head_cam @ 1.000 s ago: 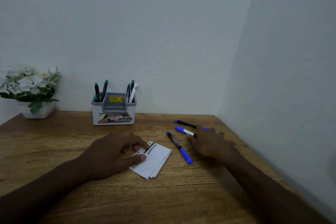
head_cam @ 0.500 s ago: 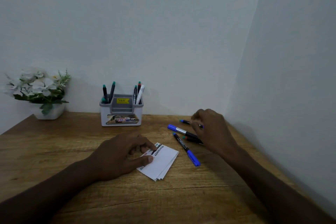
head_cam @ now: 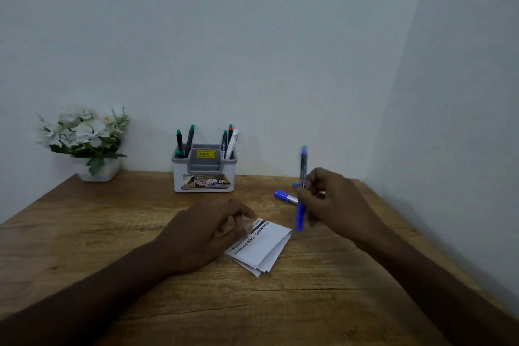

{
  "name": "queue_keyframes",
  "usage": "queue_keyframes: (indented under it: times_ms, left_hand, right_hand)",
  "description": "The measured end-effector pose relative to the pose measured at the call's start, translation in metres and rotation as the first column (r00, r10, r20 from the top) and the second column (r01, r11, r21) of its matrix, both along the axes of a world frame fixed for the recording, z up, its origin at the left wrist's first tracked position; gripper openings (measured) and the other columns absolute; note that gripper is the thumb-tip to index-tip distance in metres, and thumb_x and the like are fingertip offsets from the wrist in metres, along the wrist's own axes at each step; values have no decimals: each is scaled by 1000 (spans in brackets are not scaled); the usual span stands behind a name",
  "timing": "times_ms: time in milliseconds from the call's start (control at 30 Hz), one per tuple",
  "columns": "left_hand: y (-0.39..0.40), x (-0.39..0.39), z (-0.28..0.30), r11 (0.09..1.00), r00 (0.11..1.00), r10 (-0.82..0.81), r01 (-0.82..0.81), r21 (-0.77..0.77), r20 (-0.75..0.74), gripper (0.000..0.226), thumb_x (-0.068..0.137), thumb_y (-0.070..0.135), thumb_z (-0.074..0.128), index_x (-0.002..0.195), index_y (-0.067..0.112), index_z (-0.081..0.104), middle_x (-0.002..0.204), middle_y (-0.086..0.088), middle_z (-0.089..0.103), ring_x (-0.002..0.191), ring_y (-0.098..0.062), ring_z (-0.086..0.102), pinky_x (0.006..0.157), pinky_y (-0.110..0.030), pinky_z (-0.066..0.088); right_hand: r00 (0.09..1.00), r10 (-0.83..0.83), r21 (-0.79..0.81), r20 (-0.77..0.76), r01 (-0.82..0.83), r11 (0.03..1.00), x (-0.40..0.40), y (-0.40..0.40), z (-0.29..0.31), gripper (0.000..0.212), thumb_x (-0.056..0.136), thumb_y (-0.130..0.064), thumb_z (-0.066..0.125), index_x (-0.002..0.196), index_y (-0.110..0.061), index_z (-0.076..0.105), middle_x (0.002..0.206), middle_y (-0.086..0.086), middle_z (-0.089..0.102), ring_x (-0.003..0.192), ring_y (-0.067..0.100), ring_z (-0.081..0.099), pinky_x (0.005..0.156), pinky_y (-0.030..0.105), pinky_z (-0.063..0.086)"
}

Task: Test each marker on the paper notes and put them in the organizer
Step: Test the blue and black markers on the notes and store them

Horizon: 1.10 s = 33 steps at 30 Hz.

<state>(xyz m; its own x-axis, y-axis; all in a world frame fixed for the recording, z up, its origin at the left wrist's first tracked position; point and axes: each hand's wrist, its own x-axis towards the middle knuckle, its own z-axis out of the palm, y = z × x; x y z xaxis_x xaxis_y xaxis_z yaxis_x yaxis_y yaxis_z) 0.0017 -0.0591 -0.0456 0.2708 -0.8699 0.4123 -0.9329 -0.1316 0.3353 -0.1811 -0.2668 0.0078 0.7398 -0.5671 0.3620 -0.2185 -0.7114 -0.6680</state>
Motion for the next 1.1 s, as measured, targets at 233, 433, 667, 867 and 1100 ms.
queue_keyframes:
  times_ms: [233, 433, 667, 867, 1100]
  left_hand:
    - [-8, -25, 6, 985, 998, -57, 55, -165, -3, 55, 102, 72, 21, 149, 48, 37, 125, 36, 46, 115, 14, 47, 86, -11, 38]
    - [-8, -24, 7, 966, 989, -144, 133, -222, -30, 37, 113, 27, 39, 141, 51, 41, 117, 52, 45, 108, 19, 50, 85, -2, 36]
    - [-5, -21, 1, 983, 998, -60, 61, -171, 8, 31, 111, 58, 18, 123, 51, 45, 103, 42, 53, 97, 7, 55, 72, -11, 38]
    - [-10, -23, 8, 982, 998, -52, 55, -183, 21, 44, 111, 55, 20, 135, 40, 53, 92, 15, 65, 80, -6, 61, 62, -27, 47]
    - [8, 3, 8, 997, 993, 34, -42, -68, -113, 43, 104, 69, 22, 135, 53, 46, 83, 7, 65, 79, -6, 61, 66, -29, 47]
  right_hand:
    - [915, 264, 302, 306, -357, 884, 13, 40, -23, 10, 102, -15, 72, 110, -16, 76, 101, 2, 85, 91, 20, 83, 80, 30, 67]
    - [937, 246, 94, 247, -275, 957, 17, 49, -31, 9, 89, -52, 76, 96, -53, 80, 84, -17, 83, 80, 2, 79, 76, 14, 59]
    - [894, 310, 162, 323, -375, 913, 18, 59, -34, 42, 88, -67, 66, 106, -33, 82, 87, -1, 83, 80, 19, 79, 82, 47, 68]
    - [863, 291, 216, 413, -403, 889, 14, 56, -33, 21, 94, -38, 69, 106, -27, 83, 92, 5, 82, 78, 22, 78, 79, 42, 68]
    - [796, 166, 403, 582, -459, 792, 11, 49, -16, 26, 92, -49, 64, 96, -28, 79, 79, 5, 74, 65, 15, 70, 65, 28, 64]
